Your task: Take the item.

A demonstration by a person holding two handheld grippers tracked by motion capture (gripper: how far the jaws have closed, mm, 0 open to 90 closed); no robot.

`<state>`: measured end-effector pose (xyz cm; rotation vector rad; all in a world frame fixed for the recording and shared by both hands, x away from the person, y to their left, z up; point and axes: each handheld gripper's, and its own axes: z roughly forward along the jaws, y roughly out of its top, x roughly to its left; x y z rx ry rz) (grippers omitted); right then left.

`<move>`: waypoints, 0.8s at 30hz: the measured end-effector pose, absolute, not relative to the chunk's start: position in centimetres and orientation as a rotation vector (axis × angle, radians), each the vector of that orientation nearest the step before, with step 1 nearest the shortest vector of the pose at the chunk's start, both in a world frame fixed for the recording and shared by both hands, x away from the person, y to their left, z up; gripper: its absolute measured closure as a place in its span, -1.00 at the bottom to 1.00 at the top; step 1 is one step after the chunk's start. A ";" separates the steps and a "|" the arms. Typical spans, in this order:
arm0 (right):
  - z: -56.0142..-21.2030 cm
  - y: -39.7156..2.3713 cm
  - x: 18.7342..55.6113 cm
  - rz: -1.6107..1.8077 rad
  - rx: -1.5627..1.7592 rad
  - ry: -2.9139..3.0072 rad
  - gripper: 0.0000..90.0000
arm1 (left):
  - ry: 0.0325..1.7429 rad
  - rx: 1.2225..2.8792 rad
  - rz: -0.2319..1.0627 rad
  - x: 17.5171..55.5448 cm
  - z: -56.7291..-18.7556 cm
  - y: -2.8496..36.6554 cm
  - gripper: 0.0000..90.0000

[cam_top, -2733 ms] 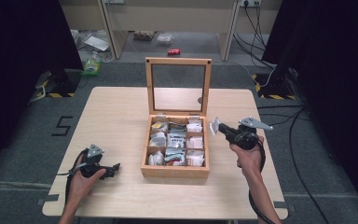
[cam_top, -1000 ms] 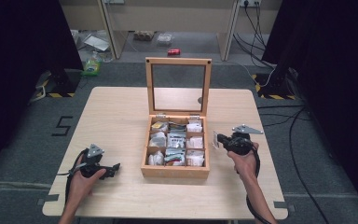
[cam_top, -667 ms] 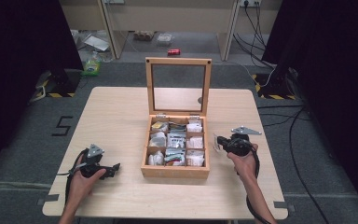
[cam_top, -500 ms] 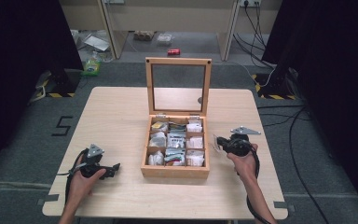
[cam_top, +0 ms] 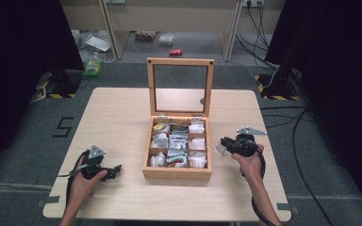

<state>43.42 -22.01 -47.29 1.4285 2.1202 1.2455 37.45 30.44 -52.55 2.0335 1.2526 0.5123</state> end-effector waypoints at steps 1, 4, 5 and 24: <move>-47.3 -22.0 43.4 1.243 1.429 2.121 0.70 | 1.253 2.033 0.512 37.4 -52.6 30.4 -1.00; -47.3 -22.0 43.4 1.240 1.431 2.119 0.67 | 1.253 2.033 0.512 37.5 -52.6 30.4 -1.00; -47.3 -22.0 43.4 1.236 1.432 2.117 0.66 | 1.253 2.033 0.512 37.5 -52.6 30.4 -1.00; -47.1 -22.7 43.6 1.250 1.471 2.074 0.51 | 1.253 2.033 0.512 37.5 -52.6 30.4 -1.00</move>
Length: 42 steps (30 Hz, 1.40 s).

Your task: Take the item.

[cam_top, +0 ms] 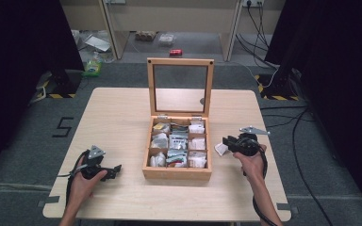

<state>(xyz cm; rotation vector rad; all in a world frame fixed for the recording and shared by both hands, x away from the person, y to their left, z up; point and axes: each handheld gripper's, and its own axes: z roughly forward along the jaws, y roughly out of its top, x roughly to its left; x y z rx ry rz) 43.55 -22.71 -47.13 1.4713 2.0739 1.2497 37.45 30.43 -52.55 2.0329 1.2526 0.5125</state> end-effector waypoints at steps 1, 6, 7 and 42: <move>-47.1 -22.8 43.6 1.251 1.462 2.074 0.50 | 1.252 2.033 0.513 37.5 -52.6 30.4 -1.00; -47.1 -22.9 43.6 1.259 1.484 2.063 0.41 | 1.253 2.033 0.512 37.5 -52.6 30.4 -1.00; -47.1 -22.9 43.6 1.260 1.490 2.061 0.38 | 1.253 2.033 0.512 37.5 -52.6 30.4 -1.00; -44.4 -22.3 45.3 1.329 1.395 2.046 -0.25 | 1.255 2.034 0.512 37.6 -52.5 30.4 -1.00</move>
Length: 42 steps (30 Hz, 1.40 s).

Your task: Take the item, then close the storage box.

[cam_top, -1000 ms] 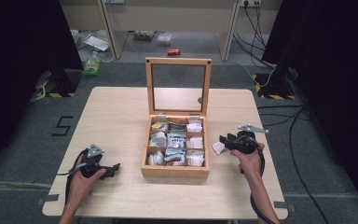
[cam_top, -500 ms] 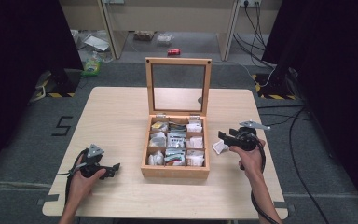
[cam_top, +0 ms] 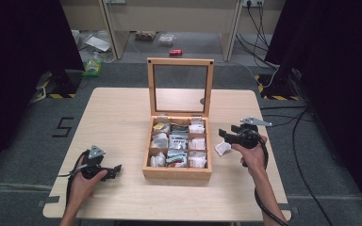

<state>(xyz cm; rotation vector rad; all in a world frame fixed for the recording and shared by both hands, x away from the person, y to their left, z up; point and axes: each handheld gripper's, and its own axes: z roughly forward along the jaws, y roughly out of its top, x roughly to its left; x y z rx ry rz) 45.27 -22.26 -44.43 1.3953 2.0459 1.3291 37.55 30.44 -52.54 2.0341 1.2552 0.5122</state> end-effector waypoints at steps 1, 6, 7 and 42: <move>-44.4 -22.1 45.4 1.334 1.389 2.051 -0.25 | 1.255 2.033 0.512 37.6 -52.6 30.4 -1.00; -44.2 -21.6 45.7 1.351 1.358 2.074 -0.29 | 1.255 2.034 0.513 37.6 -52.5 30.4 -1.00; -44.2 -21.5 45.7 1.353 1.361 2.078 -0.30 | 1.256 2.034 0.513 37.6 -52.5 30.4 -1.00; -44.0 -18.8 47.9 1.342 1.337 2.058 -0.31 | 1.255 2.033 0.513 37.6 -52.5 30.4 -1.00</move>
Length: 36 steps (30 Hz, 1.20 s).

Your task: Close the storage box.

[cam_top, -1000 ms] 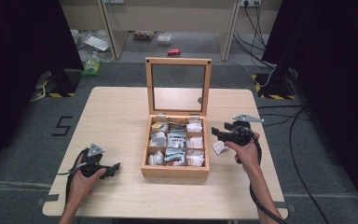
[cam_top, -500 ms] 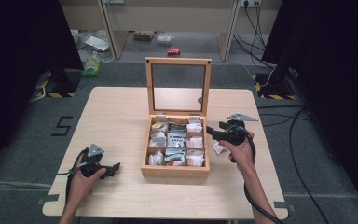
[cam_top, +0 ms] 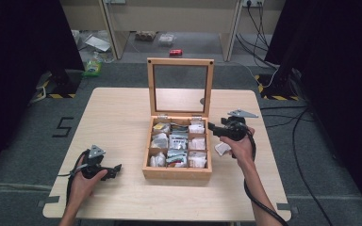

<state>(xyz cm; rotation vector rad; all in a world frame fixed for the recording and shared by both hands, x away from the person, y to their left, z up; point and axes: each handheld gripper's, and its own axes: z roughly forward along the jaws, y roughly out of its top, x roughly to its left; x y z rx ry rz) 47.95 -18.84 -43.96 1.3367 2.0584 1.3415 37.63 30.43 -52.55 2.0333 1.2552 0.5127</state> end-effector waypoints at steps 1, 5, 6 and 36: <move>-43.9 -18.8 48.2 1.336 1.332 2.059 -0.31 | 1.255 2.035 0.513 37.6 -52.5 30.4 -1.00; -44.0 -18.4 49.3 1.327 1.336 2.046 -0.32 | 1.255 2.036 0.513 37.6 -52.5 30.4 -1.00; -44.0 -18.3 49.6 1.332 1.349 2.030 -0.32 | 1.255 2.036 0.513 37.6 -52.5 30.4 -1.00; -41.9 -14.5 55.5 1.341 1.290 2.012 0.00 | 1.255 2.036 0.513 37.6 -52.5 30.4 -1.00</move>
